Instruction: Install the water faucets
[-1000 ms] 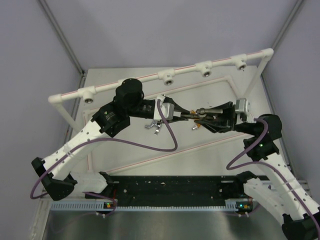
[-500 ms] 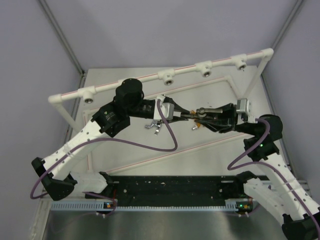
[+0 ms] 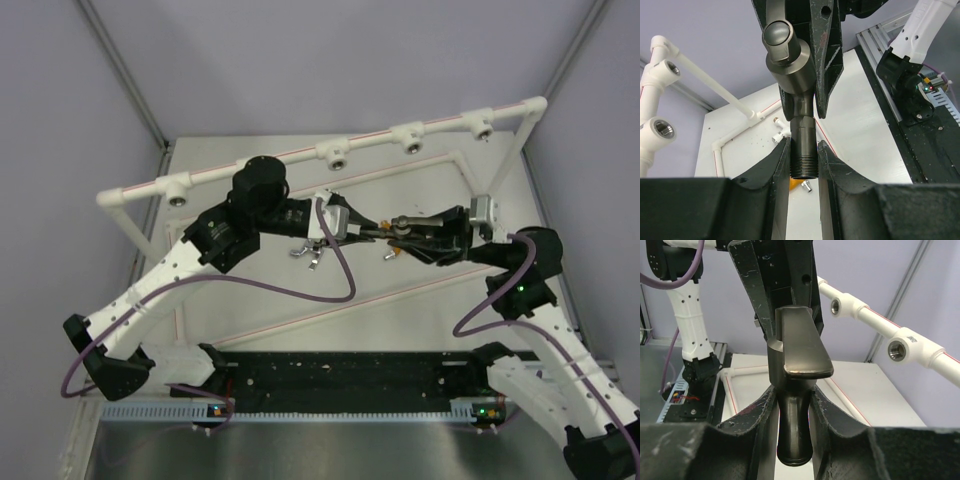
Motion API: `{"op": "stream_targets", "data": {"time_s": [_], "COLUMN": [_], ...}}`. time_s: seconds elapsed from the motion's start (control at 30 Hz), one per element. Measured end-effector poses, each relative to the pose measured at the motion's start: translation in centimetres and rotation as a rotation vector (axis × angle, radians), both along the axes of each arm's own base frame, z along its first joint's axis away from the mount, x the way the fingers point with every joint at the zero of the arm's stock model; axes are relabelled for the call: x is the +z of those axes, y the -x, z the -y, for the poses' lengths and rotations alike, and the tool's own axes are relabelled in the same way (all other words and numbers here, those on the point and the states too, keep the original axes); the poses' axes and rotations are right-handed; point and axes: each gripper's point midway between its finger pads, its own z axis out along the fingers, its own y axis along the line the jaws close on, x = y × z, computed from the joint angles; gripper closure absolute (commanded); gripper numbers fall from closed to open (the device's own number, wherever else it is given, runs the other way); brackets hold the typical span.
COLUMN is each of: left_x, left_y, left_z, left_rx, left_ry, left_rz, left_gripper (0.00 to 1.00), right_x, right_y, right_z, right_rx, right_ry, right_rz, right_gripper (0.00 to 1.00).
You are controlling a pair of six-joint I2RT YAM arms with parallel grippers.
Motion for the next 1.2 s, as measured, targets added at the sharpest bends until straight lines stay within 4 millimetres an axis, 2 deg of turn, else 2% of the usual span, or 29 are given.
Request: {"op": "stream_targets", "data": {"time_s": [0.1, 0.23, 0.53, 1.2], "left_x": [-0.18, -0.20, 0.44, 0.66], "left_y": [-0.03, -0.02, 0.12, 0.21], "left_z": [-0.03, -0.05, 0.13, 0.22], "left_rx": [0.000, 0.000, -0.010, -0.014], "left_ry": [-0.007, -0.008, 0.015, 0.024], "left_rz": [-0.001, -0.002, 0.004, 0.004], "left_gripper": [1.00, 1.00, 1.00, 1.00], "right_x": [-0.17, -0.18, 0.43, 0.44], "right_y": [0.00, 0.03, 0.29, 0.26], "right_z": [-0.08, -0.09, -0.10, -0.24], "right_rx": [0.007, 0.010, 0.023, 0.037], "right_ry": [0.005, 0.005, -0.015, -0.017], "right_rz": [-0.008, -0.011, -0.006, -0.012], "right_gripper": [0.82, 0.75, 0.65, 0.64]}}
